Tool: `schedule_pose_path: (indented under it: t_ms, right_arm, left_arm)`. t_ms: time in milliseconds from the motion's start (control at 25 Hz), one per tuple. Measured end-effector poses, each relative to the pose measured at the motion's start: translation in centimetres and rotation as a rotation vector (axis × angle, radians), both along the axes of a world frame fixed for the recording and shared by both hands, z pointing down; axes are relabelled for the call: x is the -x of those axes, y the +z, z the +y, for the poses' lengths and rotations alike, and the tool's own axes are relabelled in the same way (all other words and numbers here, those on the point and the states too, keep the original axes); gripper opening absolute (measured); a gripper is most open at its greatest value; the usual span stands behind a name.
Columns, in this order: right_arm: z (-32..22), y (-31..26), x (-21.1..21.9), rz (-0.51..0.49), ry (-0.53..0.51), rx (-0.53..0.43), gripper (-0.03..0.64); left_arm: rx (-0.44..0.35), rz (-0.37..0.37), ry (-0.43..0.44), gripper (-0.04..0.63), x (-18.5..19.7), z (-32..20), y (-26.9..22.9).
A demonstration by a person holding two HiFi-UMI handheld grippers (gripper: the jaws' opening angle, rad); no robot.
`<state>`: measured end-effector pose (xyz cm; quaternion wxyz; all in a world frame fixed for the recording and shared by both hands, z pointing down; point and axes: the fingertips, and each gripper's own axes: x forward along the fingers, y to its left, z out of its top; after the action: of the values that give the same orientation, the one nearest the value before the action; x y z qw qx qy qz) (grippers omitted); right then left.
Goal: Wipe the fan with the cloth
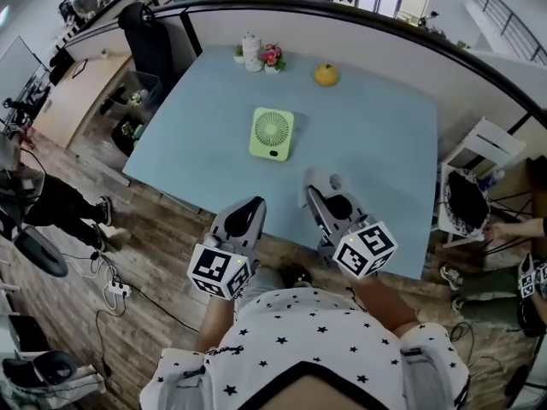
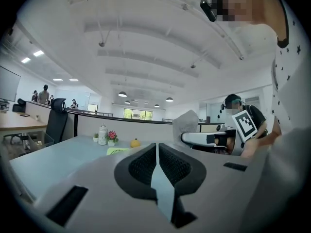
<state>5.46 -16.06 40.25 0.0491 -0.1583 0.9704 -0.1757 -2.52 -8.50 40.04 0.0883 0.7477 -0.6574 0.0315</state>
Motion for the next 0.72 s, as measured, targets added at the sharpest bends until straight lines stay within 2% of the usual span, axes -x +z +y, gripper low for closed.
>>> schedule_pose_path:
  t_ms: [160,360,720]
  right_arm:
    - [-1.0,0.0,0.5,0.016,0.023,-0.007,0.049]
    - [-2.8,0.5,2.5,0.031,0.073,-0.005,0.049]
    - [-6.7,0.9,6.4,0.07,0.239,0.02,0.049]
  left_arm:
    - [-0.001,0.012,0.025,0.041,0.6,-1.1,0.3]
    - [0.013,0.011,0.066,0.04,3.5,-3.5,1.0]
    - [0.018,0.011,0.215,0.04,8.5,-8.9,1.0]
